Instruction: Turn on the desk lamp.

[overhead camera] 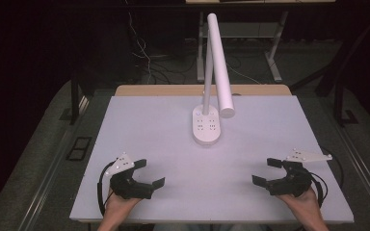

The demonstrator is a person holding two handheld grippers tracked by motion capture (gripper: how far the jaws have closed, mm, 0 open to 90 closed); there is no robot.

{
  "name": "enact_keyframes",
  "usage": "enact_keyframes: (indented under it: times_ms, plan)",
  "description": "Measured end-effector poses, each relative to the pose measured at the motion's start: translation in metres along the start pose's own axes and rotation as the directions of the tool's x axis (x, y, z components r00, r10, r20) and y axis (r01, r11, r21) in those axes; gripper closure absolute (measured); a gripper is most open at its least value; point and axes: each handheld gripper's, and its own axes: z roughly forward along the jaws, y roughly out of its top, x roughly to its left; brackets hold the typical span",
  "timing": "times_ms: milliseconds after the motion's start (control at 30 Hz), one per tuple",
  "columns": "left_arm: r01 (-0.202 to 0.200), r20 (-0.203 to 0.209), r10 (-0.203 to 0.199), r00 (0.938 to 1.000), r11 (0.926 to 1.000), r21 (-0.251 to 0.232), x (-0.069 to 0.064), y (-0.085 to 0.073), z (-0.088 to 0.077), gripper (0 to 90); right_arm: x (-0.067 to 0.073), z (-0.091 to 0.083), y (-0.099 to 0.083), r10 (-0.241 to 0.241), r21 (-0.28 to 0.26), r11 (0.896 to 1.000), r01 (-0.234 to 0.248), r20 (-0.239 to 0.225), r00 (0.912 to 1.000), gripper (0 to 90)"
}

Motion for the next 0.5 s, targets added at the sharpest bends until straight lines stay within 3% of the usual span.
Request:
enact_keyframes:
  times_ms: [500]
  plan:
    - [-0.011,0.002,0.011,0.9999,0.9999,-0.001,-0.0009,-0.0004,0.0001,0.0,-0.0065,-0.0037,-0.0012,0.008,0.015,1.0,-0.008,0.007,0.9999,0.7]
